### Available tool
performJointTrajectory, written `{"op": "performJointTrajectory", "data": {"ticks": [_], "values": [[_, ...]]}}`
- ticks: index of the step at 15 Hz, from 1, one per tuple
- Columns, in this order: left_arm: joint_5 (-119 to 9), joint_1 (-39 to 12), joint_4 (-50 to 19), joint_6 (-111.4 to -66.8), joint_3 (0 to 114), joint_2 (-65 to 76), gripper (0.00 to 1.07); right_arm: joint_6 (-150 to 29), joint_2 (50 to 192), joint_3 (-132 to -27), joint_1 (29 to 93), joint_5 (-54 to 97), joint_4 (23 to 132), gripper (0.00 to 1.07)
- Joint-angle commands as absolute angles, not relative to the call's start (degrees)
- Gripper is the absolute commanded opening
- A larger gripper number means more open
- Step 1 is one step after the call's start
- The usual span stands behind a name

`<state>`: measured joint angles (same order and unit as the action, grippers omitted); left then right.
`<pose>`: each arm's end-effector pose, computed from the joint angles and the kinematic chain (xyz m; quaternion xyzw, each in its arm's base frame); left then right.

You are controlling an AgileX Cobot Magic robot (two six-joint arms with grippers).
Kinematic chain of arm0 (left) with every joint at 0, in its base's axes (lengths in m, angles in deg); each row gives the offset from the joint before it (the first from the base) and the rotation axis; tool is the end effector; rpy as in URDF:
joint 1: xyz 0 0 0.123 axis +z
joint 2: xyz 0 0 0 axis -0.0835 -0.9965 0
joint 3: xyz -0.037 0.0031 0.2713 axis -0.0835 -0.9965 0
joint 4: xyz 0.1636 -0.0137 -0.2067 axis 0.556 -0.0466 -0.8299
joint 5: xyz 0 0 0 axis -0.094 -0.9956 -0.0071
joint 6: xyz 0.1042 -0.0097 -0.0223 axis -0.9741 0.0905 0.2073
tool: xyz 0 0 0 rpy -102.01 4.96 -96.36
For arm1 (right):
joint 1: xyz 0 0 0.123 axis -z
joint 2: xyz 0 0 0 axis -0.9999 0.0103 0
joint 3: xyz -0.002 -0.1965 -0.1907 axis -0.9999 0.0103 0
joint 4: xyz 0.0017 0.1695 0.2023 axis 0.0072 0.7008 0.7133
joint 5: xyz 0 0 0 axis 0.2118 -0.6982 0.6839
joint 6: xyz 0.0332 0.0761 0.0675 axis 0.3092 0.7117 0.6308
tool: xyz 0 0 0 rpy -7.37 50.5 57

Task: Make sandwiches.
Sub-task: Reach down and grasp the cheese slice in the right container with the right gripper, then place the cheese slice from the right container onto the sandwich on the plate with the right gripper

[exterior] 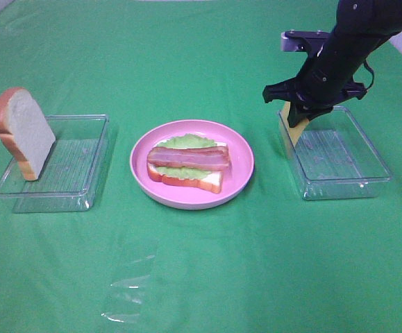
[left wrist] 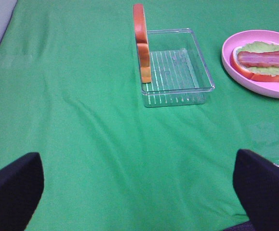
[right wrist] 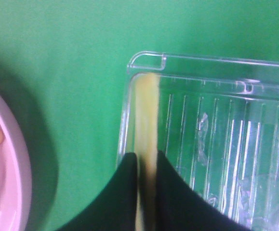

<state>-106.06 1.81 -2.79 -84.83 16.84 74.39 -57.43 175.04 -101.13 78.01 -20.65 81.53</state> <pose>0.0271 -0.0048 0.2805 0.0194 0.8513 -0.0339 0.5232 0.4522 0.0961 0.1247 -0.0882 0.9757 0.0448 0.1955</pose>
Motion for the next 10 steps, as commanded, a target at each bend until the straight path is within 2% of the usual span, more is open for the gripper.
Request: {"op": "performJointTrajectory", "data": {"ticks": [1, 5, 10], "values": [[-105.89, 1.98, -2.9, -84.94, 16.66, 75.36, 1.01, -58.75, 174.47, -101.36, 77.95, -20.48, 81.19, 0.0], [-105.89, 1.98, -2.9, -84.94, 16.66, 75.36, 1.01, -58.75, 173.32, -105.2, 77.89, -26.9, 81.36, 0.0], [-105.89, 1.98, -2.9, -84.94, 16.66, 75.36, 1.01, -58.81, 164.67, -106.17, 76.58, -30.45, 85.54, 0.0]]}}
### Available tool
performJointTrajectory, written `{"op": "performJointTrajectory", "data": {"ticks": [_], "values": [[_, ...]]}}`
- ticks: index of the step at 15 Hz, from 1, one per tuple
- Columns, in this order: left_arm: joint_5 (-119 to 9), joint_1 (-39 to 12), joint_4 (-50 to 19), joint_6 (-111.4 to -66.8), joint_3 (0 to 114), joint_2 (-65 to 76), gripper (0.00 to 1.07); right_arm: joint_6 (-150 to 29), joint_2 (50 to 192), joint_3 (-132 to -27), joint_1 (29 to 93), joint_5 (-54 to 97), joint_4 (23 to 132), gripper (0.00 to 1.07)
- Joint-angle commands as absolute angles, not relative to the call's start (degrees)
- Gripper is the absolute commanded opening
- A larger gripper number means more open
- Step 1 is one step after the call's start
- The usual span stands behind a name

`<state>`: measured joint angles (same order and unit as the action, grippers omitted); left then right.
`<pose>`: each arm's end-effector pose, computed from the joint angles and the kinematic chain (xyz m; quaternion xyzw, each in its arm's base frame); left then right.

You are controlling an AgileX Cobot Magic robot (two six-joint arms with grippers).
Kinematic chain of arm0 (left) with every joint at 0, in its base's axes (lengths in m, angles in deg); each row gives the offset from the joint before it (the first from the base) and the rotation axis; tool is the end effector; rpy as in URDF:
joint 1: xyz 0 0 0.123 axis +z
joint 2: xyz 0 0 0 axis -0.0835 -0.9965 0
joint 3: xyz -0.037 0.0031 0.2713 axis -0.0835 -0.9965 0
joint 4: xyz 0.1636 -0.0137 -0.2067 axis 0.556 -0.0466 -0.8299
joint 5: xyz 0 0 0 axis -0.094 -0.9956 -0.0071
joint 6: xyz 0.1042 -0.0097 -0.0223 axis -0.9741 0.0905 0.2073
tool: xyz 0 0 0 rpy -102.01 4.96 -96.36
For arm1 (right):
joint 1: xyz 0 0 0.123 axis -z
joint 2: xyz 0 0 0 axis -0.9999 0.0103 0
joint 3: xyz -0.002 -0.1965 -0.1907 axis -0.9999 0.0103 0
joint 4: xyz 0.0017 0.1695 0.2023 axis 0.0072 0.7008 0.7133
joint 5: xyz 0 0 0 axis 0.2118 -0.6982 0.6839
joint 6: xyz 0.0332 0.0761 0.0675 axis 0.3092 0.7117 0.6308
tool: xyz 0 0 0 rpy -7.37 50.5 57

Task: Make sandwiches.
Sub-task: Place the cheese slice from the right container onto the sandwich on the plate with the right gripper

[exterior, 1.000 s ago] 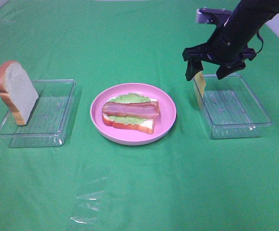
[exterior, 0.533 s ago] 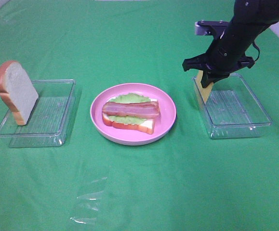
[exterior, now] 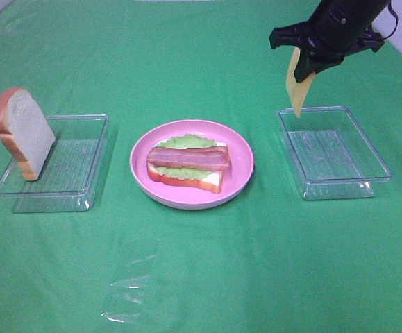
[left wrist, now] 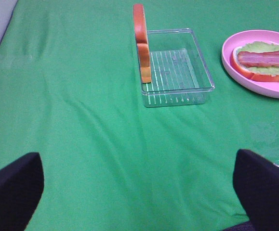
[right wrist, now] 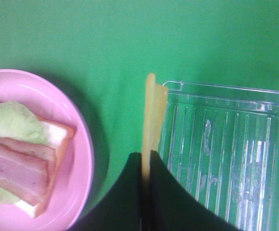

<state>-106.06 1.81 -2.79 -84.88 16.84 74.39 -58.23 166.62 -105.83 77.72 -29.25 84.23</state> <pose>0.0271 -0.0048 0.2805 0.0198 0.8513 -0.0337 0.5232 0.4444 0.1015 0.2103 -0.0906 0.9659 0.0714 0.2318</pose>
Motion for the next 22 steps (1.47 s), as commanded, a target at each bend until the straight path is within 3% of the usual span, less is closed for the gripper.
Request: {"op": "performJointTrajectory", "data": {"ticks": [1, 7, 11, 14, 19, 20, 22], "values": [[-105.89, 1.98, -2.9, -84.94, 16.66, 75.36, 1.01, -58.81, 164.27, -106.23, 74.91, -30.62, 86.34, 0.0], [-105.89, 1.98, -2.9, -84.94, 16.66, 75.36, 1.01, -59.95, 168.51, -106.23, 60.02, -28.1, 93.45, 0.0], [-105.89, 1.98, -2.9, -84.94, 16.66, 75.36, 1.01, -68.89, 173.09, -106.23, 55.95, -24.55, 106.4, 0.0], [-105.89, 1.98, -2.9, -84.94, 16.66, 75.36, 1.01, -68.78, 174.81, -106.23, 56.24, -21.8, 103.59, 0.0], [-105.89, 1.98, -2.9, -84.94, 16.66, 75.36, 1.01, -59.67, 177.68, -106.23, 56.24, -20.19, 89.21, 0.0], [-105.89, 1.98, -2.9, -84.94, 16.66, 75.36, 1.01, -57.37, 177.62, -106.23, 56.24, -20.25, 86.12, 0.1], [-105.89, 1.98, -2.9, -84.94, 16.66, 75.36, 1.01, -54.34, 177.62, -106.23, 56.24, -21.63, 81.82, 0.57]]}}
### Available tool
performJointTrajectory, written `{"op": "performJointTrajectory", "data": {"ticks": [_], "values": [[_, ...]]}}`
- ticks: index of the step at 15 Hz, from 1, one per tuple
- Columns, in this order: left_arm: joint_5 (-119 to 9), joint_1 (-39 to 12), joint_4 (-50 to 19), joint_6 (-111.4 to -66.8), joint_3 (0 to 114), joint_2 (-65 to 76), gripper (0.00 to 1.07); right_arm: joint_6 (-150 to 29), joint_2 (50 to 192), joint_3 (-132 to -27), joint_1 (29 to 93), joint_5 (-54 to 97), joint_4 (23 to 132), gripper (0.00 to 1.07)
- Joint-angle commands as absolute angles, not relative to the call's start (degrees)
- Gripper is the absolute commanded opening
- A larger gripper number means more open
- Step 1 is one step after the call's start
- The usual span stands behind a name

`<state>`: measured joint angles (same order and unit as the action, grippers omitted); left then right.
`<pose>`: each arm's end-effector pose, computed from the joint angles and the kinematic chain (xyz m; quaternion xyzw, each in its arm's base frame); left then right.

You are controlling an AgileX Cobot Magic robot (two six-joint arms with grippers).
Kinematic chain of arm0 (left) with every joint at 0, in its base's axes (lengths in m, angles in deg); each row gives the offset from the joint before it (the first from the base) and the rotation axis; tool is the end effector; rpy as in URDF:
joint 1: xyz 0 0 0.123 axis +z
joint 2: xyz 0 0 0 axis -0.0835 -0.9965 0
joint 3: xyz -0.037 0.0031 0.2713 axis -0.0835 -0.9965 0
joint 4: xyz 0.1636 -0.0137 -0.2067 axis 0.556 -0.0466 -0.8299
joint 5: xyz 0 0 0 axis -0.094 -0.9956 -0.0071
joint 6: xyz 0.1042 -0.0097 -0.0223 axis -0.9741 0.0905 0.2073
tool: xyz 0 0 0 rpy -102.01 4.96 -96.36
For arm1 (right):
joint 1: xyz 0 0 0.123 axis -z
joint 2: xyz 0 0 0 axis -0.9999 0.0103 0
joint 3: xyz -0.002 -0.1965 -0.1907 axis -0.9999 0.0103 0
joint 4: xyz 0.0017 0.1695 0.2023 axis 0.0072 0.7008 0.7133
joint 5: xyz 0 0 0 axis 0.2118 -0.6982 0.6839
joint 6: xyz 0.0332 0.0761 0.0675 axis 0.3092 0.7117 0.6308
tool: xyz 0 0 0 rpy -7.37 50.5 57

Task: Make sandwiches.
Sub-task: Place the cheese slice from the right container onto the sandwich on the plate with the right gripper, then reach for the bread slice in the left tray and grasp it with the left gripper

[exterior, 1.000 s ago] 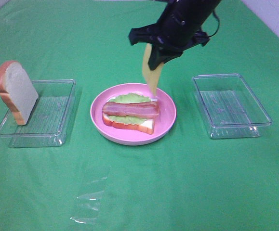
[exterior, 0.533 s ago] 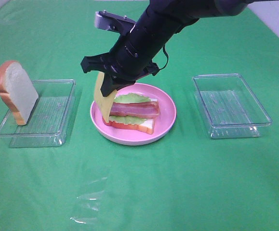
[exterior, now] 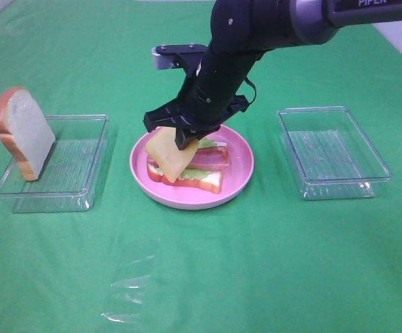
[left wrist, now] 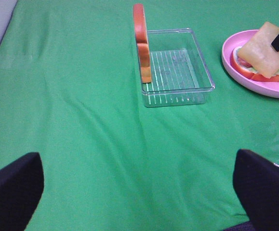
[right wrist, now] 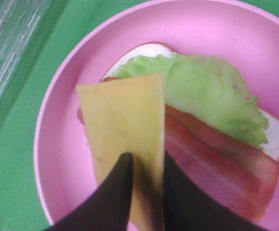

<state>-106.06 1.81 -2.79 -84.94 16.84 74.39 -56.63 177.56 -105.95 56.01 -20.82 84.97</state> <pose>0.0271 -0.0048 0.2805 0.0202 0.8513 -0.0334 0.5232 0.3951 0.2712 0.1284 -0.2473 0.9430 0.1105 0.1932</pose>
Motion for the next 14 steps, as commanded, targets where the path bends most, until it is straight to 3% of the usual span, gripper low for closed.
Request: {"op": "performJointTrajectory", "data": {"ticks": [1, 2, 7, 14], "values": [[-105.89, 1.98, -2.9, -84.94, 16.66, 75.36, 1.01, -53.82, 177.1, -106.23, 56.24, -22.89, 78.95, 0.95], [-105.89, 1.98, -2.9, -84.94, 16.66, 75.36, 1.01, -53.76, 176.65, -106.29, 56.24, -23.75, 76.89, 1.0], [-105.89, 1.98, -2.9, -84.94, 16.66, 75.36, 1.01, -53.94, 171.09, -106.4, 56.24, -32.0, 72.02, 1.0], [-105.89, 1.98, -2.9, -84.94, 16.66, 75.36, 1.01, -52.68, 155.27, -103.71, 55.89, -58.07, 70.59, 0.99]]}}
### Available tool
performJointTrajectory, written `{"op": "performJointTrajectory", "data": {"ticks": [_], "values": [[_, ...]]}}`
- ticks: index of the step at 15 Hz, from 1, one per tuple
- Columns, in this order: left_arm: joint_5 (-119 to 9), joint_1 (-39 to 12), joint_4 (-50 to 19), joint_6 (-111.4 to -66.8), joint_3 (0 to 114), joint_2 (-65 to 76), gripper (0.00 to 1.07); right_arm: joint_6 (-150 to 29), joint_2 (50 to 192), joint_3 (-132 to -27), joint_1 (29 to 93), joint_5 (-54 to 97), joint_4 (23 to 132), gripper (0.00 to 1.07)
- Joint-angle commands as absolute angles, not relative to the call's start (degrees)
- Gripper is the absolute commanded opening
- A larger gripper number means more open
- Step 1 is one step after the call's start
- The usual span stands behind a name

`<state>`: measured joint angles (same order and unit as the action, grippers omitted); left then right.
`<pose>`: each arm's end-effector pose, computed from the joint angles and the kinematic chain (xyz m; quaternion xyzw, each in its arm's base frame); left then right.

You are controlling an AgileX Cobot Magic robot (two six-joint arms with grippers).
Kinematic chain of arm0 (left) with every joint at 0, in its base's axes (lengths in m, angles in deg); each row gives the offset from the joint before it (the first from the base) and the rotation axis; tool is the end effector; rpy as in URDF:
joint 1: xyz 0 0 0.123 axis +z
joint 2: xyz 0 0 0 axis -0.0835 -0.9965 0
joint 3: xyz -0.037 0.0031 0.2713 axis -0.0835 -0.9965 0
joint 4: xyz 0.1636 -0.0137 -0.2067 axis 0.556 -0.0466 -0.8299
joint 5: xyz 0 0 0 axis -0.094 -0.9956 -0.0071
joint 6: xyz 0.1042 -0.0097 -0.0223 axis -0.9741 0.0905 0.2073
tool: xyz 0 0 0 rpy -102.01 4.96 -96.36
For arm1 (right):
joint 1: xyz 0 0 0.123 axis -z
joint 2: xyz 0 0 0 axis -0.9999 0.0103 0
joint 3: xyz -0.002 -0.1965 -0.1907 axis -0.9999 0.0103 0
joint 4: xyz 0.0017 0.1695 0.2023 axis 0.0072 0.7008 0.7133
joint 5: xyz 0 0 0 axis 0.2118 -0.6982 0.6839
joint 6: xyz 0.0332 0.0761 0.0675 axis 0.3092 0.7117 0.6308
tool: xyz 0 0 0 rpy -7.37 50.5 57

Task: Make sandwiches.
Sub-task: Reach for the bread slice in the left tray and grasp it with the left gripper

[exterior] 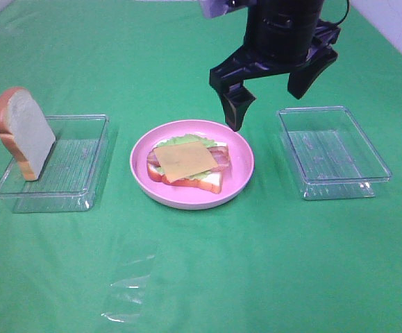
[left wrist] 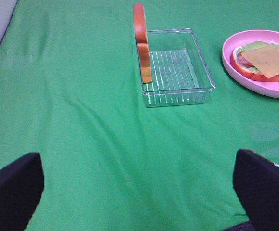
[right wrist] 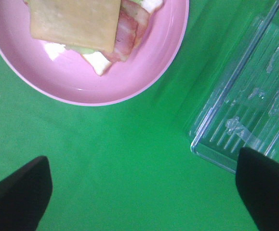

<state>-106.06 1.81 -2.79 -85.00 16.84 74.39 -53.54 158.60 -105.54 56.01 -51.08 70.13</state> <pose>0.0271 -0.0048 0.2805 0.0207 0.8513 -0.0332 0.5232 0.3422 0.2106 0.2550 -0.2813 0.9506 -0.0226 0.1291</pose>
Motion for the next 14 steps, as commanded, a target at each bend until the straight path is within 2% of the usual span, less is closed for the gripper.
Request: {"op": "performJointTrajectory", "data": {"ticks": [1, 9, 14], "values": [[-105.89, 1.98, -2.9, -84.94, 16.66, 75.36, 1.01, -52.39, 152.58, -101.42, 55.89, -58.07, 71.33, 0.99], [-105.89, 1.98, -2.9, -84.94, 16.66, 75.36, 1.01, -50.33, 121.58, -66.58, 55.89, -48.84, 71.85, 0.99], [-105.89, 1.98, -2.9, -84.94, 16.66, 75.36, 1.01, -51.64, 91.85, -47.68, 55.89, -49.07, 71.85, 0.99]]}}
